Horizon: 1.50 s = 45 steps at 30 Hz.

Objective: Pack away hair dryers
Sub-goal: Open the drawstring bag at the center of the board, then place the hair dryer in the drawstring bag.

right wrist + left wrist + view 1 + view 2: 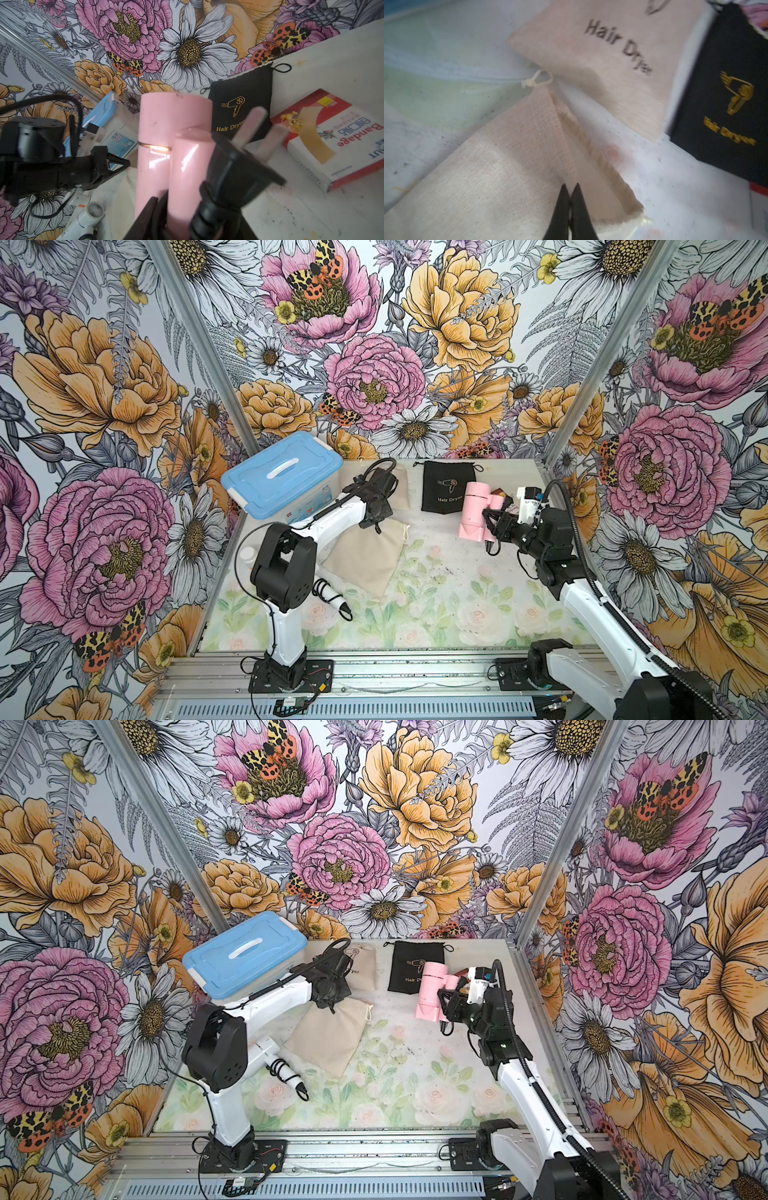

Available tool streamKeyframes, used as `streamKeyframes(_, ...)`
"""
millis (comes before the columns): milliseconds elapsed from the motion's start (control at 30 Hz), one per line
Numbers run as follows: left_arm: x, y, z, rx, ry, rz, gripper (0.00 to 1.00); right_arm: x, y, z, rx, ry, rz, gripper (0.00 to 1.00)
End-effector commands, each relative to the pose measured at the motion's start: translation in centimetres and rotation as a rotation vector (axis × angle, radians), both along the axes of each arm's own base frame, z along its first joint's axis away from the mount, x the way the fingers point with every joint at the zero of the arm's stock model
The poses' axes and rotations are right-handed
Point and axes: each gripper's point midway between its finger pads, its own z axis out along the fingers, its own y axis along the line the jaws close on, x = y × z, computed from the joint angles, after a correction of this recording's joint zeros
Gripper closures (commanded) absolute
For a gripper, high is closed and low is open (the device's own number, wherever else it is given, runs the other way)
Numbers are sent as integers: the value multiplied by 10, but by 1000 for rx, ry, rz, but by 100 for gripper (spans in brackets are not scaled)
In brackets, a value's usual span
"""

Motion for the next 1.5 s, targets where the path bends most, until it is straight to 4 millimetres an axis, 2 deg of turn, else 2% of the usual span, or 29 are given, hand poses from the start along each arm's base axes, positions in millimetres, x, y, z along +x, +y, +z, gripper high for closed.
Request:
streamKeyframes(0, -5, -26, 57, -32, -101, -279, 100, 2, -2, 42, -6, -114, 1, 88)
streamKeyframes(133, -19, -40, 94, -34, -148, -527, 100, 0, -1, 44, -5, -113, 4, 88)
streamKeyframes(267, -28, -43, 135, -70, -232, -680, 100, -2, -1, 44, -6, -105, 5, 88)
streamKeyframes(333, -35, -50, 147, -50, -259, -777, 100, -4, -2, 44, -6, -102, 3, 88)
streamKeyframes(400, -41, -60, 149, -25, -255, -858, 100, -6, -2, 44, -11, -99, 4, 88)
streamKeyframes(467, -44, -67, 141, 19, -233, -908, 100, -10, -1, 43, -20, -90, 16, 88)
streamKeyframes(667, -55, -91, 92, 82, -133, -1005, 100, -28, 5, 30, -44, -54, 78, 87)
streamKeyframes(700, -54, -95, 72, 103, -92, -1024, 100, -31, 8, 28, -41, -47, 96, 87)
streamKeyframes(767, -54, -92, 53, 159, -56, -1025, 100, -37, 13, 23, -37, -33, 135, 87)
streamKeyframes(867, -53, -89, 36, 157, -13, -1021, 100, -42, 20, 15, -27, -10, 170, 87)
streamKeyframes(967, -52, -92, 32, 139, -7, -1024, 100, -45, 29, 8, -36, 8, 198, 88)
streamKeyframes(1467, -48, -101, 52, 40, -61, -1043, 100, -60, 78, -41, -162, 99, 333, 87)
